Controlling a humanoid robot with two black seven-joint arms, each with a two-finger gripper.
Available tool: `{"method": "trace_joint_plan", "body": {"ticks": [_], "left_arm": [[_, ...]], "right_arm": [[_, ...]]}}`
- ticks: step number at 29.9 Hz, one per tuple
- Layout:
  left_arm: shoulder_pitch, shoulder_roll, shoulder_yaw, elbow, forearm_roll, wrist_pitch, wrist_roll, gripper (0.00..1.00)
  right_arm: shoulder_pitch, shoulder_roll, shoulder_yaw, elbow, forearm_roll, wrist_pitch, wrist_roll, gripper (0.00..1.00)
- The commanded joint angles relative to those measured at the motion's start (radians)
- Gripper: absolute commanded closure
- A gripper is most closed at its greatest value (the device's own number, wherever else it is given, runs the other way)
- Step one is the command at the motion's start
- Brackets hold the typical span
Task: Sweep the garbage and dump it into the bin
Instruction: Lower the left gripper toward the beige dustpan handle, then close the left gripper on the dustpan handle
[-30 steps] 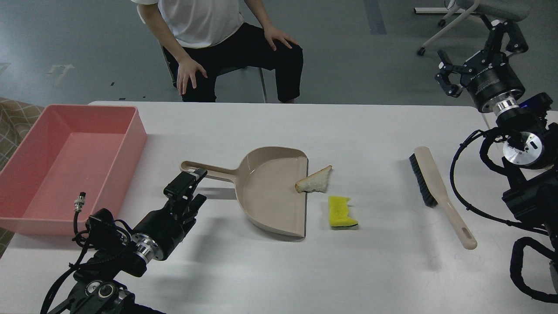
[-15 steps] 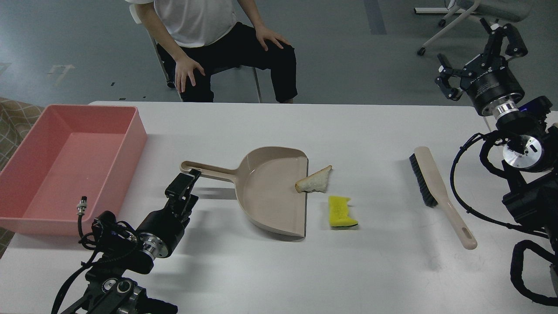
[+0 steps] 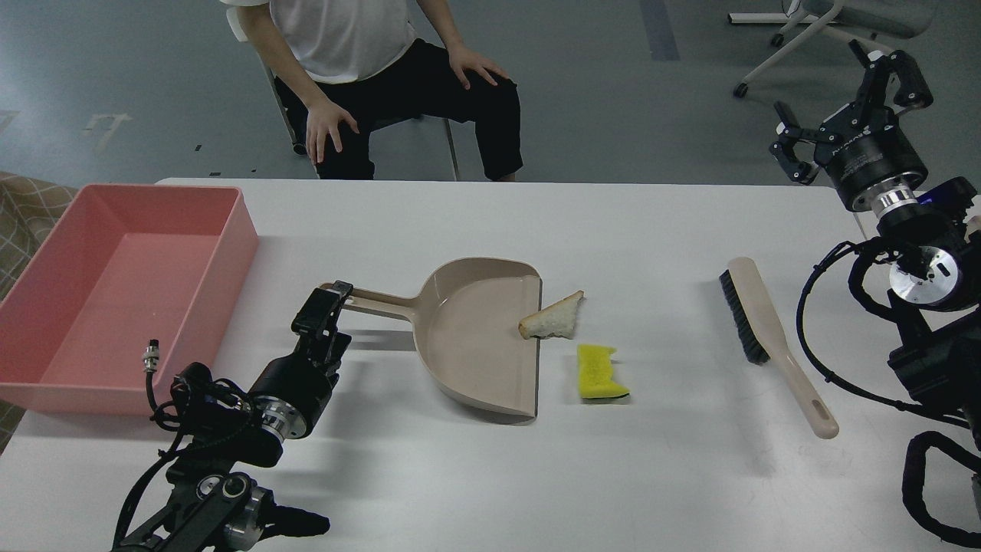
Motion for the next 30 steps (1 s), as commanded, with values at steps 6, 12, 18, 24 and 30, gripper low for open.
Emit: {"method": "trace_joint_plan", "body": {"ticks": [6, 12, 18, 24, 30], "left_arm": [[-0.08, -0.048, -0.002, 0.093, -0.006, 0.005, 0.003, 0.04], [-0.103, -0.085, -0.014, 0.137, -0.032, 0.029, -0.026, 0.04], [-0.149, -0.104, -0.011, 0.18, -0.035, 0.055, -0.066, 0.05], [-0.183, -0.112, -0.002, 0.206, -0.032, 0.063, -0.066, 0.08], [-0.19, -0.111, 0.006, 0.206, -0.029, 0.061, -0.066, 0.17]], "right_arm": [[-0.005, 0.0, 0.0, 0.001, 0.0, 0.0, 0.0, 0.0], [-0.006, 0.001, 0.0, 0.001, 0.0, 0.0, 0.0, 0.0], [-0.012, 0.001, 0.0, 0.001, 0.0, 0.0, 0.0, 0.0], [-0.014, 0.001, 0.0, 0.001, 0.0, 0.0, 0.0, 0.0], [-0.014, 0.001, 0.0, 0.0, 0.0, 0.0, 0.0, 0.0]]}}
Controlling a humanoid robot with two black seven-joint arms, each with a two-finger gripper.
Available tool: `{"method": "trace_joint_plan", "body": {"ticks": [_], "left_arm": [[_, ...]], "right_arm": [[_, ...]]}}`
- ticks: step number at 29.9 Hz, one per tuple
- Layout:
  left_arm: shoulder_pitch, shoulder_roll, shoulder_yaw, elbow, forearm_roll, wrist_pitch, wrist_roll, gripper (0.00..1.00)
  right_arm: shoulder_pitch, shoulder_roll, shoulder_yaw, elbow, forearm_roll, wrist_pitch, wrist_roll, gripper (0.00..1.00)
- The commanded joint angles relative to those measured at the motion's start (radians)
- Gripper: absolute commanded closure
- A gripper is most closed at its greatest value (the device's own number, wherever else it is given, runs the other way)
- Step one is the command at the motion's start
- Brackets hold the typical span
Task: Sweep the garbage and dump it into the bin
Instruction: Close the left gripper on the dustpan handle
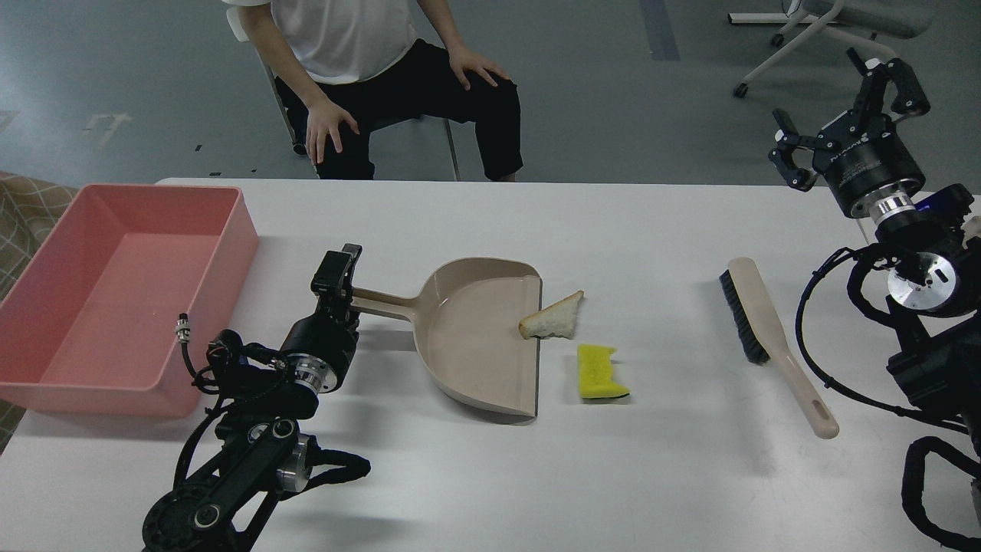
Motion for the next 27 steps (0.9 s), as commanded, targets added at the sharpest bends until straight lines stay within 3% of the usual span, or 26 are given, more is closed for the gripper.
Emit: {"method": "trace_joint_plan", "body": {"ticks": [1, 7, 12, 27], "left_arm": [[-0.002, 0.002, 0.002, 0.0, 0.003, -0.001, 0.0, 0.18], [0.0, 0.0, 0.003, 0.002, 0.003, -0.003, 0.001, 0.24], [-0.002, 0.002, 0.006, 0.002, 0.001, -0.006, 0.014, 0.34], [0.003, -0.001, 0.009, 0.003, 0.001, -0.006, 0.015, 0.43]], "right_arm": [[0.0, 0.0, 0.0, -0.002, 0.0, 0.0, 0.0, 0.0], [0.0, 0.0, 0.0, -0.002, 0.0, 0.0, 0.0, 0.0], [-0.002, 0.0, 0.0, -0.002, 0.0, 0.0, 0.0, 0.0], [-0.003, 0.0, 0.0, -0.002, 0.0, 0.0, 0.0, 0.0]]}}
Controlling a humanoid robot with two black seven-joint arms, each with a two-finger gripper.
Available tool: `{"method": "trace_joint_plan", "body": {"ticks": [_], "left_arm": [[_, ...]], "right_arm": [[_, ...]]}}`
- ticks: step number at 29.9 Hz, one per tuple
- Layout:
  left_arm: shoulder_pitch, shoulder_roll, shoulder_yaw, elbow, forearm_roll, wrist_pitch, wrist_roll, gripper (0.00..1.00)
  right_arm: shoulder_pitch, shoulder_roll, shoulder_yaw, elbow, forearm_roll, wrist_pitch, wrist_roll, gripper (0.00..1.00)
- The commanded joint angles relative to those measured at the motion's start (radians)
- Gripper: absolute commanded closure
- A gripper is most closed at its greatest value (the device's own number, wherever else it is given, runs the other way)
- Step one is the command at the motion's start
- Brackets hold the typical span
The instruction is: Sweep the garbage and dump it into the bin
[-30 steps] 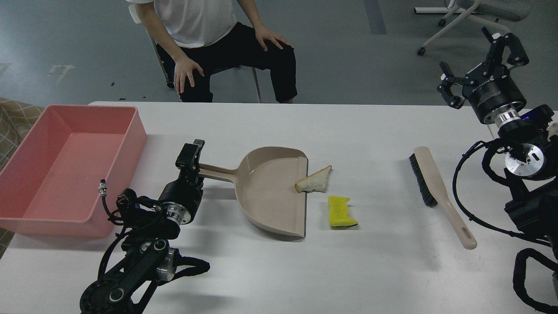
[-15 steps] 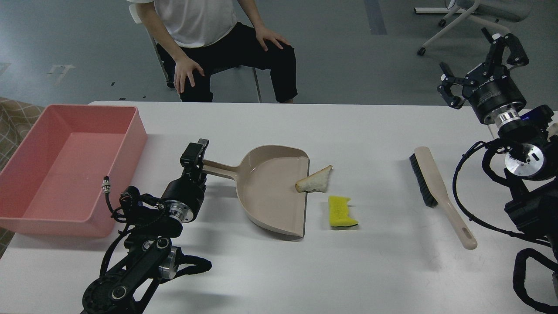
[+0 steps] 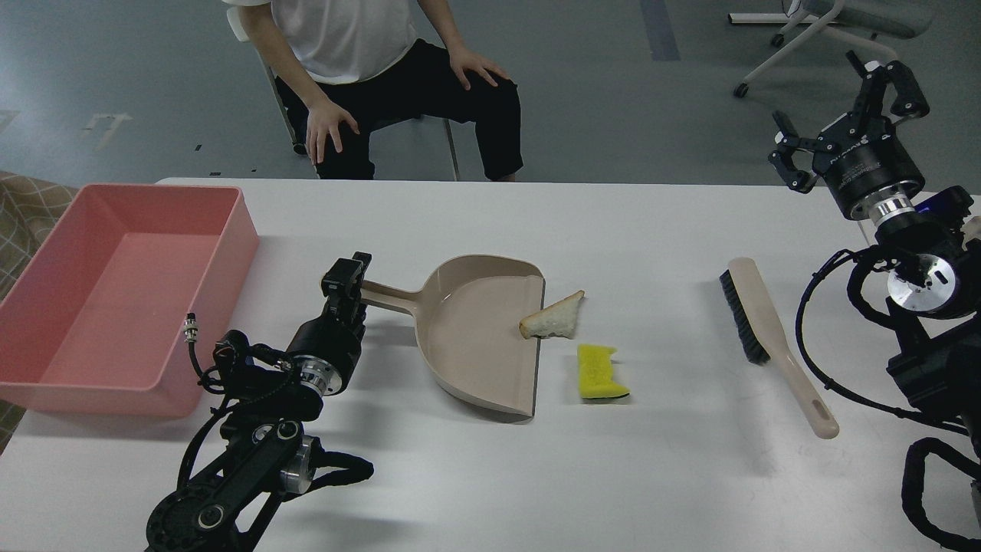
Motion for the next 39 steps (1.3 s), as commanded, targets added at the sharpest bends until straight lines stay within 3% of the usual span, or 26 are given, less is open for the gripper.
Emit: {"method": "trace_joint_plan", "body": {"ticks": [1, 20, 27, 39], "left_arm": [[0.002, 0.001, 0.0, 0.0, 0.0, 0.002, 0.0, 0.44], [0.005, -0.023, 0.0, 0.009, -0.006, 0.005, 0.0, 0.48], [0.005, -0.023, 0.0, 0.012, -0.008, 0.005, 0.0, 0.63], [0.005, -0.023, 0.0, 0.012, -0.006, 0.005, -0.001, 0.75]], "right_arm": [[0.0, 0.0, 0.0, 0.0, 0.0, 0.0, 0.0, 0.0], [0.0, 0.0, 0.0, 0.002, 0.0, 0.0, 0.0, 0.0], [0.0, 0.0, 0.0, 0.0, 0.0, 0.0, 0.0, 0.0], [0.0, -0.002, 0.0, 0.002, 0.0, 0.0, 0.0, 0.0]]}}
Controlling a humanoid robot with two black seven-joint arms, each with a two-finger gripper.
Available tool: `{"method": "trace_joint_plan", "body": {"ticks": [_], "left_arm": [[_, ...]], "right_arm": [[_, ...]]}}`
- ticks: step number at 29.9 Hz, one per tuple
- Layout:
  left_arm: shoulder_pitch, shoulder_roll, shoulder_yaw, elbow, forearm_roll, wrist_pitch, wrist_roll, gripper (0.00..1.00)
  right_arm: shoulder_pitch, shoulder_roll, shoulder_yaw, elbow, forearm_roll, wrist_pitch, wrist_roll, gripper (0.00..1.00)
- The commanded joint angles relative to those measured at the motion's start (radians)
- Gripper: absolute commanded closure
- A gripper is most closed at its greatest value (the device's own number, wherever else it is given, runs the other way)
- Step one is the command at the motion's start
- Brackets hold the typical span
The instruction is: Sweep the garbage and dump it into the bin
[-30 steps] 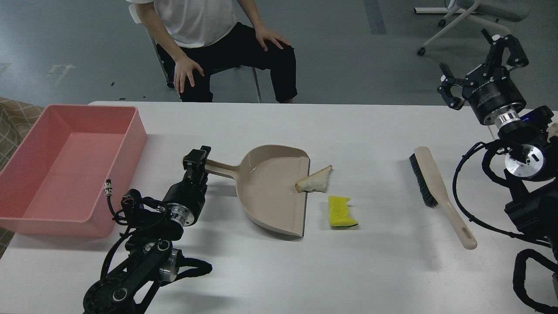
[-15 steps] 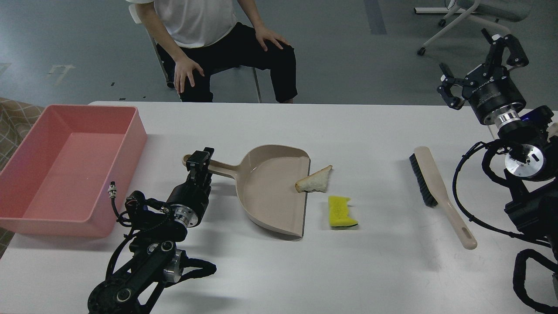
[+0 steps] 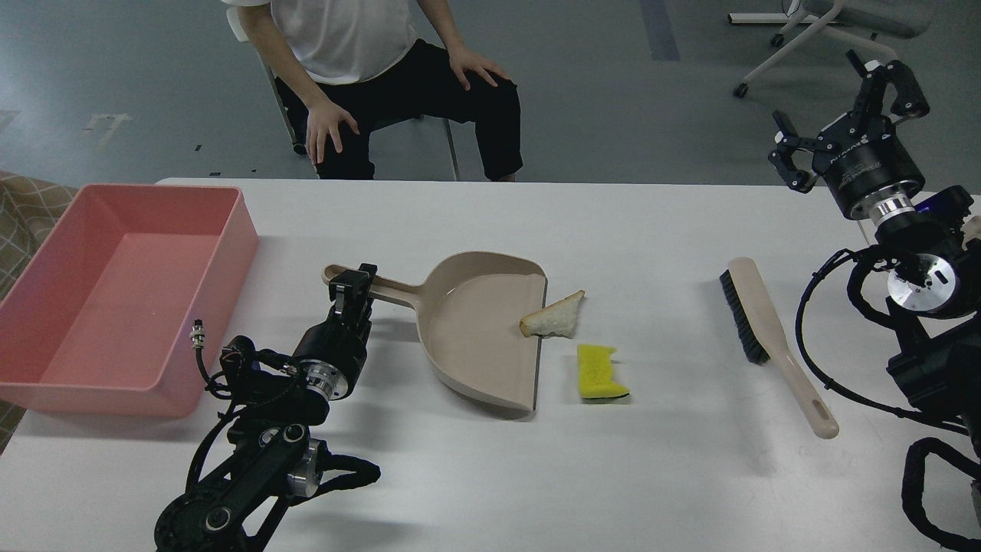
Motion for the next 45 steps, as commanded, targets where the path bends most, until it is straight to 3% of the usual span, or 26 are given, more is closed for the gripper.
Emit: {"method": "trace_joint_plan", "body": {"ticks": [1, 13, 19, 30, 32, 34, 36, 45], "left_arm": [[0.0, 0.0, 0.0, 0.0, 0.002, 0.0, 0.002, 0.76], [0.0, -0.001, 0.0, -0.014, 0.011, -0.005, -0.014, 0.82], [-0.003, 0.005, 0.003, -0.02, 0.014, -0.011, -0.095, 0.82], [-0.004, 0.095, 0.072, -0.109, 0.017, -0.049, -0.104, 0.83], [-0.007, 0.136, 0.095, -0.114, 0.017, -0.049, -0.13, 0.83], [-0.009, 0.19, 0.11, -0.114, 0.017, -0.055, -0.182, 0.83], [-0.009, 0.212, 0.114, -0.114, 0.017, -0.06, -0.199, 0.83], [-0.01, 0.255, 0.112, -0.115, 0.017, -0.064, -0.215, 0.83]], "right_arm": [[-0.001, -0.002, 0.0, 0.0, 0.0, 0.0, 0.0, 0.0], [-0.002, -0.002, 0.0, 0.0, 0.0, 0.0, 0.0, 0.0], [-0.002, -0.002, 0.0, 0.0, 0.0, 0.0, 0.0, 0.0], [-0.011, -0.015, 0.0, 0.003, -0.002, 0.0, 0.002, 0.0], [-0.011, -0.026, 0.0, 0.002, -0.005, 0.0, 0.002, 0.0], [-0.009, -0.057, -0.006, 0.005, -0.011, 0.0, 0.002, 0.0], [-0.009, -0.08, -0.014, 0.011, -0.014, 0.0, 0.002, 0.0], [0.005, -0.274, -0.129, 0.066, -0.177, 0.0, 0.003, 0.0]]}}
